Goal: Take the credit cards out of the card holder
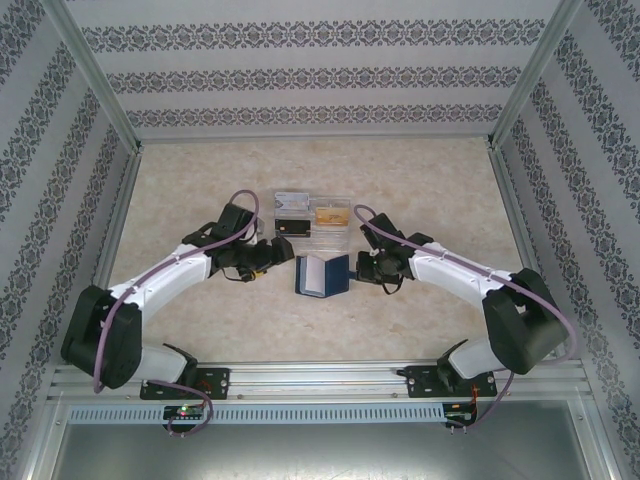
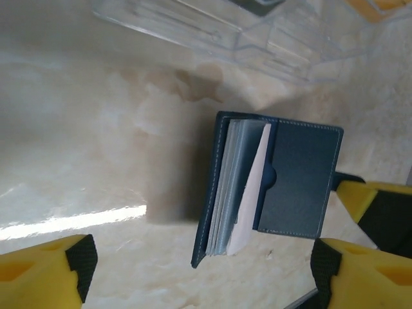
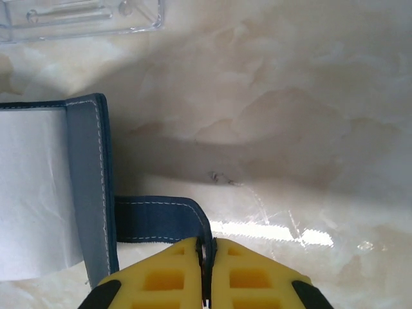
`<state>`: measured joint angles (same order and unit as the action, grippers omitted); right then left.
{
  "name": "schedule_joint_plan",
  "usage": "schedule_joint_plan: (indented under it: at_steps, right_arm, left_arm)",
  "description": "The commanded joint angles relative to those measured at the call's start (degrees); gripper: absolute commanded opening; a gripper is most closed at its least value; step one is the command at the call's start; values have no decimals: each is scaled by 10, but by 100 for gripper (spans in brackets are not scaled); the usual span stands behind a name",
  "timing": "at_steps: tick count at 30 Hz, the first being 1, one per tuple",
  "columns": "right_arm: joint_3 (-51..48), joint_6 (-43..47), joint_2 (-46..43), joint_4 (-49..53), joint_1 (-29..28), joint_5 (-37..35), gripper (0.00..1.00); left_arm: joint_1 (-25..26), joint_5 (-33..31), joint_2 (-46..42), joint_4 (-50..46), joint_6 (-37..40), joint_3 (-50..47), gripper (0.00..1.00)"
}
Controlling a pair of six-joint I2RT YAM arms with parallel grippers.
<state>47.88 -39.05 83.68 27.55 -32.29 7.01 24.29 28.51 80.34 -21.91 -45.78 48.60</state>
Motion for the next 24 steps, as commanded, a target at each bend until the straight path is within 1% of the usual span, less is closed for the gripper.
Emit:
schedule_joint_plan:
  at_steps: [1,3,5,8,15,21,24]
  right_arm:
    - [0,21,16,-4,8,9,8]
    - [2,24,21,-7,10,11,9]
    - [5,24,26,-8,11,11,9]
    - [14,20,38,2,13,10,9]
    - [15,15,50,3,15,8,9]
    - [16,9,55,8,17,10,9]
    - [16,7,57,7,16,14,9]
  left_arm:
    - [24,30,23,33,-21,27,78]
    - [38,21,31,30,-23,40,70]
    - [52,5,37,24,-21,52,66]
    - [67,-7,57,16,-21,66,65]
    - [93,-1,128,2,-16,102,63]
    - [100,23,178,-15,19,129,58]
    - [101,20,188,-20,26,133,60]
